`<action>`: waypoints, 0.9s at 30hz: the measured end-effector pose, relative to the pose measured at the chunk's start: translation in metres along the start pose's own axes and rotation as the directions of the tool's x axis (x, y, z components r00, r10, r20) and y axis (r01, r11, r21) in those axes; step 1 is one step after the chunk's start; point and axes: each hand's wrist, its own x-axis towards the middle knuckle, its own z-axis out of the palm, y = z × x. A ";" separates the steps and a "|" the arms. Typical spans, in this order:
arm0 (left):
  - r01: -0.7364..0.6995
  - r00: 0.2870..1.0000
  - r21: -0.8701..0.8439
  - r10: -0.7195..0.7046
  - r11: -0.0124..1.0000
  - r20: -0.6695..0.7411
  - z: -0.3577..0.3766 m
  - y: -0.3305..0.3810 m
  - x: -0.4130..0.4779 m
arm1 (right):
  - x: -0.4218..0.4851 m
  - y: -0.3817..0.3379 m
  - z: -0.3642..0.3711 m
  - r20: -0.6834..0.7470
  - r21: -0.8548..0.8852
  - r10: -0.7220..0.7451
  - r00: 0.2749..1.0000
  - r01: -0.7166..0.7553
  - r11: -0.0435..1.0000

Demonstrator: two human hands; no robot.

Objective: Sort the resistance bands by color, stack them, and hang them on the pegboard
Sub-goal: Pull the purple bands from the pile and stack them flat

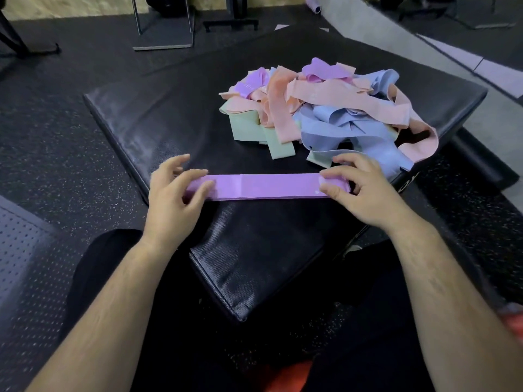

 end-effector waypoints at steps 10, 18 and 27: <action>0.039 0.981 0.048 -0.047 0.998 0.187 -0.003 -0.002 0.004 | -0.005 0.002 0.002 0.072 -0.061 0.022 0.997 -0.018 0.998; 0.018 0.975 0.082 -0.036 0.996 0.220 -0.010 -0.005 0.010 | -0.007 -0.001 0.003 0.052 -0.040 0.042 0.998 -0.040 0.998; -0.119 0.979 0.217 0.078 0.969 0.190 -0.005 0.024 0.016 | -0.011 -0.012 -0.002 -0.152 -0.121 -0.037 0.988 0.019 0.992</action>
